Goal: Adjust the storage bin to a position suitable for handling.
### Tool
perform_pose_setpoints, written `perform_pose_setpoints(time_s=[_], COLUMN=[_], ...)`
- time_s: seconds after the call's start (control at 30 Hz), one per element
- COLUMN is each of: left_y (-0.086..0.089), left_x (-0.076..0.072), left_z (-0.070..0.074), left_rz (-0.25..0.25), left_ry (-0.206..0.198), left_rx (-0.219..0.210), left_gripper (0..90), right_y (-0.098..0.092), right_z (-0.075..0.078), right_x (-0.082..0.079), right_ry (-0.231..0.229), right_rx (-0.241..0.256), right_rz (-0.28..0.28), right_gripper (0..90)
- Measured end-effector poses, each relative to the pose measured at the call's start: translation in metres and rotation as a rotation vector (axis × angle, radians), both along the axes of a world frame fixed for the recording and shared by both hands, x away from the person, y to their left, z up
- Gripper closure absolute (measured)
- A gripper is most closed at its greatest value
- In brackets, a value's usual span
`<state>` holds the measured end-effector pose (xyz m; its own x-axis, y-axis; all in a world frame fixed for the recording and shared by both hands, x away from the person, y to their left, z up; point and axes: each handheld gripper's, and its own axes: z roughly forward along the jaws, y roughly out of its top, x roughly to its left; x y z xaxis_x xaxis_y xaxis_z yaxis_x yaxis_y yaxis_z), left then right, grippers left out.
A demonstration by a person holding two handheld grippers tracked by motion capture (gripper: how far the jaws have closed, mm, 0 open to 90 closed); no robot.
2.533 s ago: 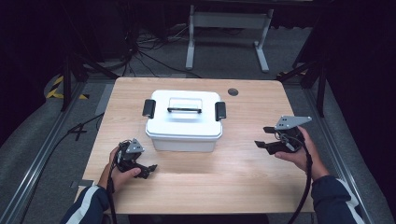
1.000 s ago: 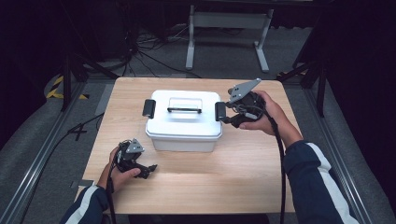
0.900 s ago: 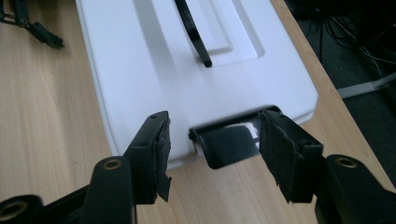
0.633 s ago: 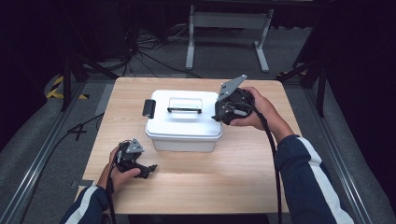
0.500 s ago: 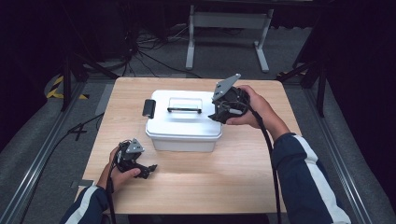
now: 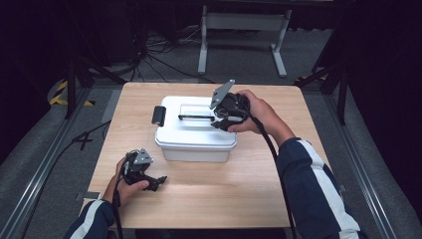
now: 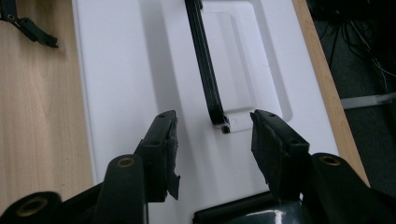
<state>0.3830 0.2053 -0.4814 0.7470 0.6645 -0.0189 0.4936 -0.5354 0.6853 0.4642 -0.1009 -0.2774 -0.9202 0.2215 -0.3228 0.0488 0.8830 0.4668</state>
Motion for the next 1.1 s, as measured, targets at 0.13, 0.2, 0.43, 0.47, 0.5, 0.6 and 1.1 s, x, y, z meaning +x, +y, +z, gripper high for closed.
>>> perform_pose_setpoints(time_s=[0.13,0.2,0.43,0.47,0.5,0.6,1.1], left_y=[0.002,0.002,0.006,0.007,0.007,0.008,0.010], left_x=[-0.001,-0.002,-0.005,-0.006,-0.006,-0.008,-0.009], left_z=[0.000,-0.001,0.000,0.000,0.000,-0.001,0.000], left_rz=[-0.005,0.004,0.005,0.008,0.008,0.018,0.015], left_ry=[-0.005,-0.006,-0.001,-0.003,-0.001,-0.002,-0.005], left_rx=[0.006,-0.006,0.003,-0.001,0.001,-0.004,0.002], left_gripper=[0.4,0.4,0.4,0.4,0.4,0.4,0.4], right_y=[0.005,0.008,0.020,0.021,0.023,0.027,0.038], right_z=[0.000,-0.001,-0.003,-0.002,-0.002,-0.002,-0.008], right_x=[0.003,0.004,0.005,0.004,0.004,0.005,0.010], right_ry=[-0.003,-0.004,-0.019,-0.015,-0.014,-0.028,-0.042], right_rx=[-0.011,-0.019,-0.038,-0.044,-0.051,-0.060,-0.105], right_rz=[0.006,0.014,0.038,0.035,0.039,0.054,0.067], right_gripper=[53.8,54.8,61.7,62.9,63.8,66.1,83.1])
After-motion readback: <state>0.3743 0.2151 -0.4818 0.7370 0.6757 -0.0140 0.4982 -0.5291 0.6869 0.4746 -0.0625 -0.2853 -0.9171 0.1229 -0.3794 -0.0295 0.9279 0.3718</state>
